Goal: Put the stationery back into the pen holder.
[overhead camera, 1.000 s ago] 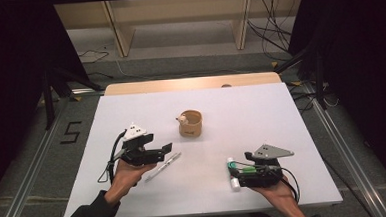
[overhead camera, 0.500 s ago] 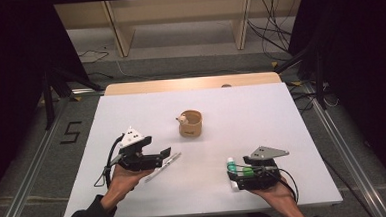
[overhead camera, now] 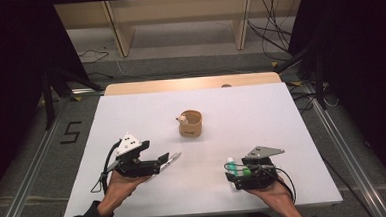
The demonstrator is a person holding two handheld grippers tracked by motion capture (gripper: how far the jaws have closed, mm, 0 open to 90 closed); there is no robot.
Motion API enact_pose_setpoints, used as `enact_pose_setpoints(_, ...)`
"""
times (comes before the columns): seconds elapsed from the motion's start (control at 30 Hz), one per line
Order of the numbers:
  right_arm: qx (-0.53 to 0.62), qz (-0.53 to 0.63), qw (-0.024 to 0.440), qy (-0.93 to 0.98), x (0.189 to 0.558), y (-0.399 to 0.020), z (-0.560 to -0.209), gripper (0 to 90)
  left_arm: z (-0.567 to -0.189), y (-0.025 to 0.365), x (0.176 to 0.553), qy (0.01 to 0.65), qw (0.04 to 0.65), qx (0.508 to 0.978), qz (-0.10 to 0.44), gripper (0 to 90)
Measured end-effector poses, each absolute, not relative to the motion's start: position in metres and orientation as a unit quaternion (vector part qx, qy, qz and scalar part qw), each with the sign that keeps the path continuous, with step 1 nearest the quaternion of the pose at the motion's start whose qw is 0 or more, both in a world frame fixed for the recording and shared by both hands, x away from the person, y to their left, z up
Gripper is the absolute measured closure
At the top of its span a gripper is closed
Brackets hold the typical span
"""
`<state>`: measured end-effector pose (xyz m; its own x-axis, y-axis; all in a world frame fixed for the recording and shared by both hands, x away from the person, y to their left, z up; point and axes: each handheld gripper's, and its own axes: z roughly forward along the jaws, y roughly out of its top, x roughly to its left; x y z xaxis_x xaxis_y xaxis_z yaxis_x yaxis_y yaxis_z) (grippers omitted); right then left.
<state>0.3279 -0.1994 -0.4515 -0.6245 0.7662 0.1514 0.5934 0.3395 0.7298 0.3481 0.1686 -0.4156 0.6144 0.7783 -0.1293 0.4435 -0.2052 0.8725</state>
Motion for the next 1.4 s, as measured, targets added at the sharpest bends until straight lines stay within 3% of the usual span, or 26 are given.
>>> enact_pose_setpoints(0.73,0.423,0.321,0.078,0.844,0.346,-0.185,-0.450,22.9,-0.422,0.169,0.340,0.403,0.481,0.758,0.177,16.3)
enact_pose_setpoints(1.4,0.420,0.267,0.064,0.865,0.336,-0.180,-0.457,32.9,-0.420,0.165,0.341,0.394,0.484,0.761,0.176,16.1)
